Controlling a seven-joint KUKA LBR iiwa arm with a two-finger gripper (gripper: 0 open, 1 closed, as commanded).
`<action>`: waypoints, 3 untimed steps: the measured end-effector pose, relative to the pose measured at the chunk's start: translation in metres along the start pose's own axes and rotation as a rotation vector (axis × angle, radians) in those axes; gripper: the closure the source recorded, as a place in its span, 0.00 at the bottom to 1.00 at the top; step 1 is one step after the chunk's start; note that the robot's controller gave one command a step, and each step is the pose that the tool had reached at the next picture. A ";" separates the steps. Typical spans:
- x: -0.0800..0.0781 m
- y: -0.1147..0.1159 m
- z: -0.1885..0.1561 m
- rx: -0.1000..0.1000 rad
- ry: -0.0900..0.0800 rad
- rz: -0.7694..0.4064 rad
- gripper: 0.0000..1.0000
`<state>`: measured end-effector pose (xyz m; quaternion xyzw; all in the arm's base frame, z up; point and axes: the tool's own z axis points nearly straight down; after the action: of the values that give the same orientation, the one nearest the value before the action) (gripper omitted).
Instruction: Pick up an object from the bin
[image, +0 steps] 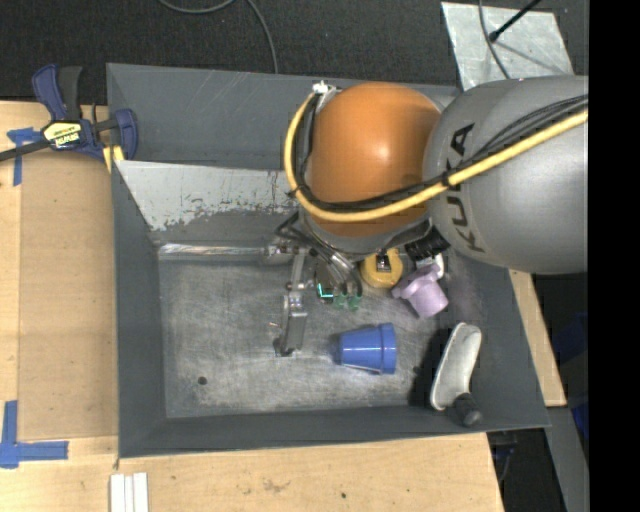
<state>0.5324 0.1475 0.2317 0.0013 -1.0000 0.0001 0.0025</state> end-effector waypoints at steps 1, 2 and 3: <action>-0.002 -0.001 -0.004 -0.001 -0.008 0.004 1.00; -0.002 -0.001 -0.004 -0.001 -0.008 0.004 1.00; 0.001 0.008 0.041 -0.003 -0.015 0.002 1.00</action>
Offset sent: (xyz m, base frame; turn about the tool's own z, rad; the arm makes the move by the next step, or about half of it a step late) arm 0.0000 0.0000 0.0000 0.0000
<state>0.5308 0.1555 0.1903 0.0006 -1.0000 -0.0013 -0.0049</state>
